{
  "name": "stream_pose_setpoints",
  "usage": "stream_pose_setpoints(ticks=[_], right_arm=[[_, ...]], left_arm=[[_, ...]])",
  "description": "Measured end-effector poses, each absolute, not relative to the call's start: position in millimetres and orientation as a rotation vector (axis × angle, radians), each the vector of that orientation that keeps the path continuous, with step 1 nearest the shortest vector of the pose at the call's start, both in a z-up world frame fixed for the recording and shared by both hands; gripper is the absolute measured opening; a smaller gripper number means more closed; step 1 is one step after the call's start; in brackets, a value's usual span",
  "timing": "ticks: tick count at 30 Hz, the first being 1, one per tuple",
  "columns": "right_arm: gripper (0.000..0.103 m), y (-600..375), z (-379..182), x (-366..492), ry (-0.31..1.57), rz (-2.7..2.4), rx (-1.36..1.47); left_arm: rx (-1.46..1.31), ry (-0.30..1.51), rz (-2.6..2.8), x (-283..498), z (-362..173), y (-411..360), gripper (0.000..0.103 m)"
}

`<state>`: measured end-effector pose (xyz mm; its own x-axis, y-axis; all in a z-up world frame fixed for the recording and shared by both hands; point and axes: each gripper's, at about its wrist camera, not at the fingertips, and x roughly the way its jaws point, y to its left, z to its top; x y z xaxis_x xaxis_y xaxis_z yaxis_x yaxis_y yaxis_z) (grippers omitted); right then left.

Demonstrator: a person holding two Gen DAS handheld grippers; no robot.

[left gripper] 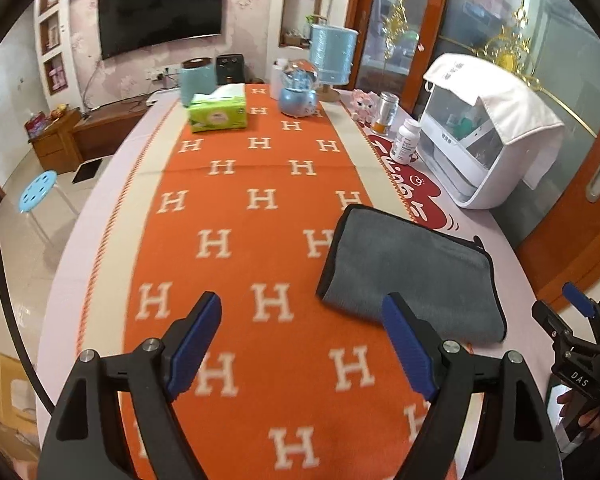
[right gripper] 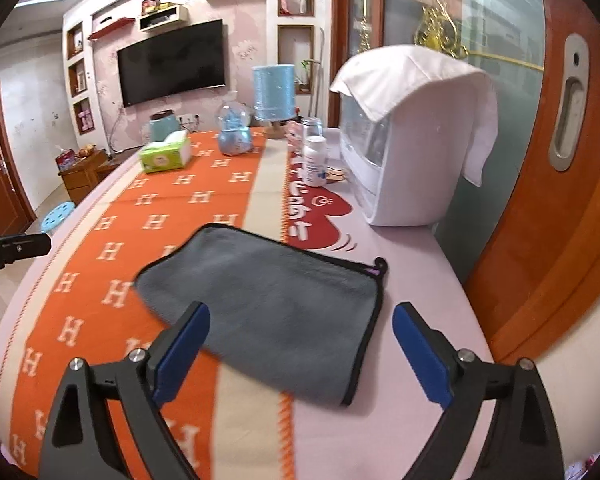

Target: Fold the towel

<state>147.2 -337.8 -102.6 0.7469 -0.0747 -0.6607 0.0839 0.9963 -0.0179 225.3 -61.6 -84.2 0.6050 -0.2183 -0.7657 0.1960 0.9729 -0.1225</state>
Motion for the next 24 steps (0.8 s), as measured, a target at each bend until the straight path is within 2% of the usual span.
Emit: stream_pose_setpoints(ticks=[13,24], right_arm=[[0.095,-281.7,-93.0,51.5,0.79,-0.042,0.113],[0.095,-262.7,-83.2,-8.2,0.913,-0.077,0.166]], left_arm=[[-0.037,0.856,-0.163,107.8,-67.0,0.3,0.085],[-0.012,0.896,-0.116,32.4,-58.7,-4.9,0.085]])
